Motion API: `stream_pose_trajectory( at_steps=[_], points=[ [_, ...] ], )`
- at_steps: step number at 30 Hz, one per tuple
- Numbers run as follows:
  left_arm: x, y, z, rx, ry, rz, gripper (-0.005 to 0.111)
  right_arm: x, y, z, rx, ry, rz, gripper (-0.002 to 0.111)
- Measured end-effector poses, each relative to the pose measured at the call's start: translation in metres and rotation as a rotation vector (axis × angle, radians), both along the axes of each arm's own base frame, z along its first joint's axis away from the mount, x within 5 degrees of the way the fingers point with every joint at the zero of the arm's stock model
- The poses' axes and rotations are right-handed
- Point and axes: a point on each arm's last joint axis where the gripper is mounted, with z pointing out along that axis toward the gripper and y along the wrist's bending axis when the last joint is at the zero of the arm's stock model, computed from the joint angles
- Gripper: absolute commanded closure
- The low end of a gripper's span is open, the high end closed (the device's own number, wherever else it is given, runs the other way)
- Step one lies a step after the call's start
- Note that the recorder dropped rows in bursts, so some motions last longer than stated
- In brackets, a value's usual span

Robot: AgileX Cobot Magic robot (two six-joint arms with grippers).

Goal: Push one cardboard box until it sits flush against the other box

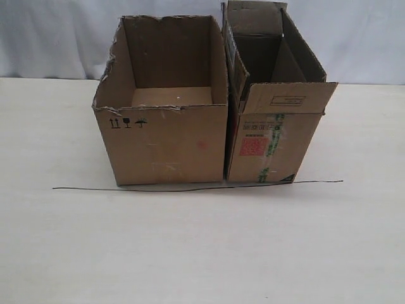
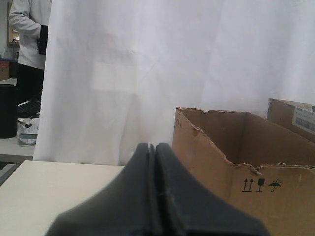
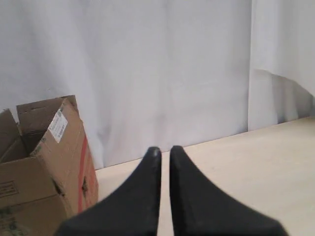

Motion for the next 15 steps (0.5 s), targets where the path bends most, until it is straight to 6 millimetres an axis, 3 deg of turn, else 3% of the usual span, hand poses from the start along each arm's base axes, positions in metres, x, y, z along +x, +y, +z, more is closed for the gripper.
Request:
stream_pose_trajectory(
  at_steps=[6,15],
  points=[
    [0.000,0.000,0.000,0.000,0.000,0.000,0.107,0.001,0.000,-0.006,-0.175,-0.038,-0.005,0.103],
    [0.000,0.000,0.000,0.000,0.000,0.000,0.107,-0.011,0.010,-0.040,-0.273,-0.113,0.108,0.103]
  ],
)
